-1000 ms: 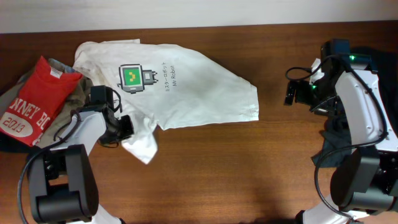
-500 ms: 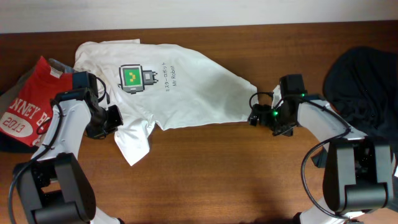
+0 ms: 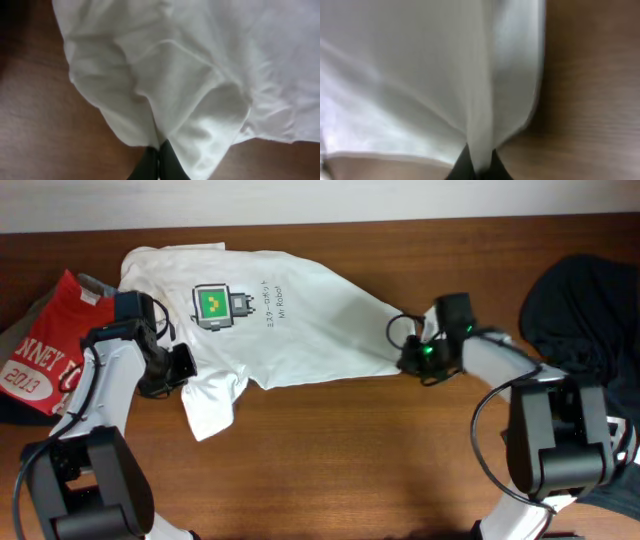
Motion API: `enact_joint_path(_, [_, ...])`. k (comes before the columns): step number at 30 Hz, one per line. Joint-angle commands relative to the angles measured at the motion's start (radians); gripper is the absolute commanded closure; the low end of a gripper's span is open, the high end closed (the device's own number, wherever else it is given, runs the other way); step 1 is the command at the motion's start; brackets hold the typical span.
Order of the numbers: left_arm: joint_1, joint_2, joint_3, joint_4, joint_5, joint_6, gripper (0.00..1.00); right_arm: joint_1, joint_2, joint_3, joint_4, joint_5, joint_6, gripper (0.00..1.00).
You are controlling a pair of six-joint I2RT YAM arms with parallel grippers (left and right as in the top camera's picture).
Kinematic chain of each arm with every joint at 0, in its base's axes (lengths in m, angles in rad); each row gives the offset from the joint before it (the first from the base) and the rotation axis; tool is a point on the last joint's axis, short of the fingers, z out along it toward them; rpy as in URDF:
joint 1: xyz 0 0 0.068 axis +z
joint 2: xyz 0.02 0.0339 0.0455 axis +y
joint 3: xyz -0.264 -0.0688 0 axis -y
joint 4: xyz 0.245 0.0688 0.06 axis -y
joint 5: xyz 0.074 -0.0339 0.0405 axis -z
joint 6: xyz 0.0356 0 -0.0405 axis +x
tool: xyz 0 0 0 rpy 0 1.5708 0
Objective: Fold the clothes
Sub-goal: 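Grasp the shirt's right hem corner with the right gripper, then lift the shirt with both grippers, shake, and lay it flat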
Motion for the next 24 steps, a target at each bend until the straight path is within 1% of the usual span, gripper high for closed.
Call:
enact_joint_path(1, [0.000,-0.068,0.154,-0.010,0.014,0.067,1.00,-0.087,-0.089,0.312,-0.254,0.003,-0.182,0.96])
enact_joint_path(2, [0.000,-0.089,0.209,-0.015,0.015,0.072,1.00,-0.105,-0.108,0.425,-0.365,0.012,-0.211,0.96])
enact_joint_path(3, [0.000,-0.114,0.271,-0.027,0.018,0.072,1.00,-0.121,-0.127,0.568,-0.491,0.064,-0.219,0.96])
enact_joint_path(5, [0.002,-0.157,0.364,-0.067,0.034,0.072,1.00,-0.132,-0.141,0.761,-0.653,0.137,-0.245,0.96])
enact_joint_path(6, [0.002,-0.190,0.437,-0.105,0.033,0.072,1.00,-0.136,-0.143,0.900,-0.764,0.175,-0.260,0.96])
enact_joint_path(7, [0.002,-0.217,0.496,-0.135,0.033,0.072,1.00,-0.136,-0.143,1.001,-0.845,0.190,-0.271,0.96])
enact_joint_path(8, [0.002,-0.246,0.548,-0.156,0.033,0.072,1.00,-0.136,-0.144,1.099,-0.916,0.208,-0.271,0.96])
enact_joint_path(9, [0.002,-0.274,0.591,-0.169,0.033,0.072,1.00,-0.136,-0.144,1.156,-0.954,0.218,-0.271,0.96])
enact_joint_path(10, [0.002,-0.312,0.634,-0.172,0.033,0.072,1.00,-0.136,-0.144,1.280,-1.028,0.241,-0.271,0.96])
enact_joint_path(13, [0.002,-0.433,0.708,-0.159,0.033,0.072,1.00,-0.136,-0.145,1.540,-1.143,0.346,-0.270,0.96])
enact_joint_path(16, [0.002,-0.498,0.711,-0.117,0.033,0.072,1.00,-0.136,-0.147,1.700,-1.162,0.445,-0.270,0.96])
enact_joint_path(18, [0.000,-0.482,0.710,-0.113,0.034,0.072,1.00,-0.136,-0.140,1.696,-1.157,0.446,-0.271,0.96])
enact_joint_path(20, [0.000,-0.418,0.710,-0.113,0.038,0.072,1.00,-0.136,-0.099,1.666,-1.157,0.446,-0.271,0.96])
enact_joint_path(24, [-0.003,-0.210,0.710,-0.086,0.062,0.073,1.00,-0.135,0.051,1.624,-1.125,0.444,-0.271,0.96])
